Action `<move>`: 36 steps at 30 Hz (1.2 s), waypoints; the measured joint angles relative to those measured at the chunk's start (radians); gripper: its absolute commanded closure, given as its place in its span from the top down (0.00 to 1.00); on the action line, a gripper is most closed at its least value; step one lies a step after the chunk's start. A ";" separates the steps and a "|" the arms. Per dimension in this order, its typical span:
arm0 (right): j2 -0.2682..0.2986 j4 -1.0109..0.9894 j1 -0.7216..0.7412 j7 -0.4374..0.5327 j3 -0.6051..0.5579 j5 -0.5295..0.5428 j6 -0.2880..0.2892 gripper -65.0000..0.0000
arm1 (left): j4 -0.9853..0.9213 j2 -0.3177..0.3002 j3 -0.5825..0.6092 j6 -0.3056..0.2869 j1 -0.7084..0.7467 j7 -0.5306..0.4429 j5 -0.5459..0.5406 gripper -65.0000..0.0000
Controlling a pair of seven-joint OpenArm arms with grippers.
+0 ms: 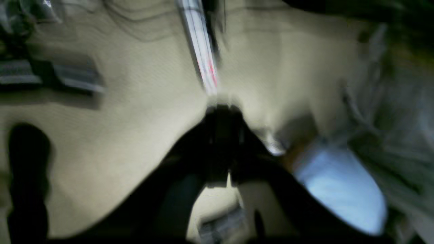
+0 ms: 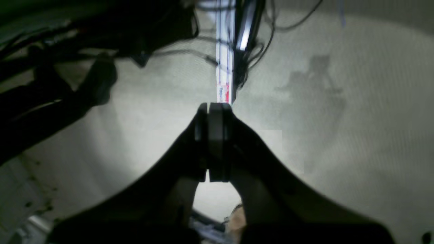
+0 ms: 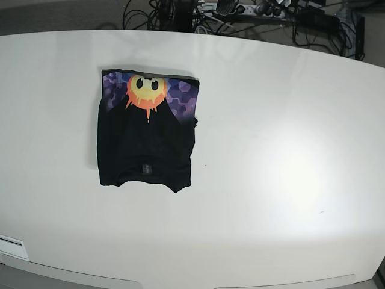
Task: Fold the T-shirt properly
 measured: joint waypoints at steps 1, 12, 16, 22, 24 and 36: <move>0.001 -0.056 0.039 0.037 -0.016 -0.020 -0.002 0.00 | -0.064 0.010 0.021 0.018 -0.042 -0.064 0.045 0.00; -0.013 -0.627 0.444 0.213 -0.304 -0.171 -0.229 0.00 | -0.566 0.220 0.249 0.304 -0.404 -0.389 0.262 0.00; -0.023 -0.643 0.477 0.216 -0.371 -0.173 -0.236 0.00 | -0.571 0.255 0.290 0.309 -0.440 -0.392 0.283 0.00; -0.022 -0.647 0.475 0.220 -0.380 -0.183 -0.321 0.00 | -0.570 0.253 0.292 0.382 -0.482 -0.401 0.283 0.00; -0.029 -0.647 0.475 0.239 -0.380 -0.238 -0.327 0.00 | -0.571 0.258 0.297 0.386 -0.484 -0.422 0.283 0.00; -0.110 -0.647 0.500 0.274 -0.380 -0.277 -0.302 0.00 | -0.573 0.302 0.416 0.492 -0.474 -0.457 0.286 0.00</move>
